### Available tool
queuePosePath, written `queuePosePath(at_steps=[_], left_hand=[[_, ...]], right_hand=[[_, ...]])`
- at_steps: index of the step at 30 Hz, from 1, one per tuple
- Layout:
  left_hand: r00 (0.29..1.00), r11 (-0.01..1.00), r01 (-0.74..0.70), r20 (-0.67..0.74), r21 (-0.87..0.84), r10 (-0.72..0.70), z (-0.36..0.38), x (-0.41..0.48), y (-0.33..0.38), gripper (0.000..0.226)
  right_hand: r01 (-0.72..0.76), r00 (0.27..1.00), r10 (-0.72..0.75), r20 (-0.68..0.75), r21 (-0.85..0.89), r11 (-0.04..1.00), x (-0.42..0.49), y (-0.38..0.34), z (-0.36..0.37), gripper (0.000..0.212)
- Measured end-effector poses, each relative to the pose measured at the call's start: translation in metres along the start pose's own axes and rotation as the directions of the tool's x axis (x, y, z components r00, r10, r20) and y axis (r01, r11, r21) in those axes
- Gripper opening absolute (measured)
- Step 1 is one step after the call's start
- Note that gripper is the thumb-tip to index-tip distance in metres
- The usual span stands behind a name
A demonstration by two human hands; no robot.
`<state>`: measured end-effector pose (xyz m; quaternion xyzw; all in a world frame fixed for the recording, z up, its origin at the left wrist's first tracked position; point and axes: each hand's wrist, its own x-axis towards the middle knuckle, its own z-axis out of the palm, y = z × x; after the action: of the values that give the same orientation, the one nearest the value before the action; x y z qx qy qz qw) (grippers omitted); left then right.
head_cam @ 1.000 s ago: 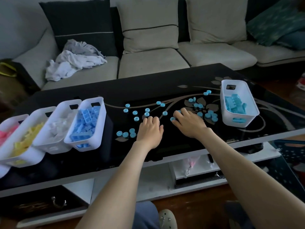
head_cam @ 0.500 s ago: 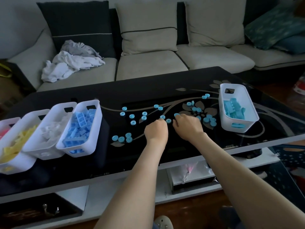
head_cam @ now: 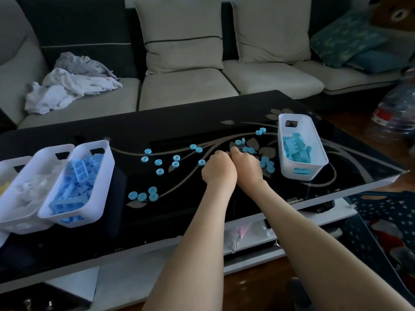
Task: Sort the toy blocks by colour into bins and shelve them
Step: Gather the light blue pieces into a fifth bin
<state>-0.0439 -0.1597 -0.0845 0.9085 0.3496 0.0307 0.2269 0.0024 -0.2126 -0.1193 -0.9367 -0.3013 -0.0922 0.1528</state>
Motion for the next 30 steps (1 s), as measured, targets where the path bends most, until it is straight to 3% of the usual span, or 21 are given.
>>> queuePosePath(at_steps=[2, 5, 7, 11, 14, 16, 23, 25, 28, 30], left_hand=[[0.998, 0.981, 0.040, 0.047, -0.191, -0.032, -0.005, 0.003, 0.002, 0.033], [0.990, 0.871, 0.111, 0.132, -0.479, -0.054, -0.017, 0.006, 0.014, 0.035], [0.995, 0.837, 0.073, 0.101, -0.543, -0.021, -0.021, 0.007, 0.030, 0.034], [0.994, 0.872, -0.093, 0.012, -0.481, 0.113, -0.004, -0.004, 0.068, 0.033], [0.983, 0.867, -0.162, -0.003, -0.471, 0.182, 0.016, -0.016, 0.090, 0.030], [0.978, 0.836, -0.190, -0.026, -0.515, 0.207, 0.024, -0.022, 0.104, 0.028], [0.905, 0.761, -0.397, -0.083, -0.513, 0.416, 0.049, -0.022, 0.136, 0.027], [0.867, 0.771, -0.474, -0.069, -0.425, 0.494, 0.054, -0.018, 0.134, 0.030], [0.827, 0.822, -0.560, 0.001, -0.102, 0.563, 0.058, -0.012, 0.131, 0.038], [0.828, 0.827, -0.560, -0.014, -0.057, 0.560, 0.057, -0.011, 0.130, 0.046]], right_hand=[[-0.093, 0.995, 0.098, -0.022, 0.147, 0.985, 0.007, 0.001, -0.002, 0.016], [-0.227, 0.968, 0.251, -0.015, 0.380, 0.897, 0.019, 0.004, -0.019, 0.028], [-0.239, 0.948, 0.311, -0.068, 0.490, 0.838, 0.028, 0.011, -0.043, 0.031], [-0.234, 0.926, 0.339, -0.166, 0.452, 0.861, 0.032, 0.049, -0.084, 0.026], [-0.367, 0.866, 0.466, -0.183, 0.399, 0.840, 0.017, 0.083, -0.087, 0.030], [-0.454, 0.840, 0.507, -0.193, 0.263, 0.851, 0.012, 0.100, -0.084, 0.027], [-0.381, 0.835, 0.439, -0.333, 0.226, 0.896, 0.005, 0.132, -0.086, 0.029], [-0.339, 0.835, 0.421, -0.354, 0.270, 0.901, 0.007, 0.133, -0.089, 0.034], [-0.301, 0.830, 0.432, -0.354, 0.367, 0.880, 0.015, 0.132, -0.090, 0.038], [-0.300, 0.827, 0.447, -0.341, 0.406, 0.863, 0.019, 0.132, -0.086, 0.039]])
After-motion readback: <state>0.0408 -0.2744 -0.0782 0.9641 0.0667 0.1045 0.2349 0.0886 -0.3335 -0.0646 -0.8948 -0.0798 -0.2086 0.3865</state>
